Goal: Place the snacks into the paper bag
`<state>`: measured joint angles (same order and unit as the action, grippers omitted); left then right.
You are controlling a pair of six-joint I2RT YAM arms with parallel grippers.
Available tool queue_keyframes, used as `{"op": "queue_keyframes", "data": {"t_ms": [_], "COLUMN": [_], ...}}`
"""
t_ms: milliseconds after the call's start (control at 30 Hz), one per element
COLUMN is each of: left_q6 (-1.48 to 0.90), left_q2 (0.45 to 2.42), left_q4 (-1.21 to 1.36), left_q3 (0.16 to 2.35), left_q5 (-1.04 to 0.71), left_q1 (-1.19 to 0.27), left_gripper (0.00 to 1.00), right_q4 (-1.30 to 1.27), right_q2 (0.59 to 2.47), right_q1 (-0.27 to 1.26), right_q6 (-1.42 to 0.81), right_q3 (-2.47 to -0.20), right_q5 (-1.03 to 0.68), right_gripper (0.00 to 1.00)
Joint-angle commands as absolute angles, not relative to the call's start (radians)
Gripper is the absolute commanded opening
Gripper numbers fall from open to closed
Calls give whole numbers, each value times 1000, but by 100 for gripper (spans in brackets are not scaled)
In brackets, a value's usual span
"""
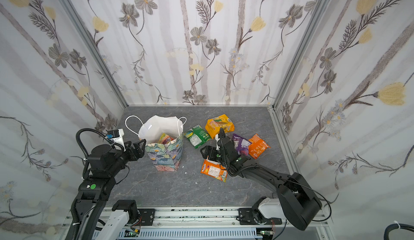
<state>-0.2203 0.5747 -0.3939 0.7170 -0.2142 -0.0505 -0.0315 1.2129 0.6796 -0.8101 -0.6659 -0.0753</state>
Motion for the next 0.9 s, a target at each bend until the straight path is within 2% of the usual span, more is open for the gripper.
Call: {"op": "queue_keyframes", "data": {"t_ms": [0,133,300,867], "left_q6": [-220,-220,-219,-219], "left_q2": [575,574,571,574], "left_q4": [-367,-367,-367,-372], "left_q3": [716,716,716,718], "left_q5": [-221,-220,-220,-219], "left_q1": [-51,-51,-51,-51], "left_gripper": [82,82,83,83], "right_q4": [165,220,165,-92], "right_q2": [1108,990,923,1065], "right_q1": [660,585,492,458], "right_q6": [-799,-839,-855,-882], "right_q3": [-640,-532,-413,-321], "right_q5": [93,85,2,-91], "right_gripper": [90,87,83,69]}}
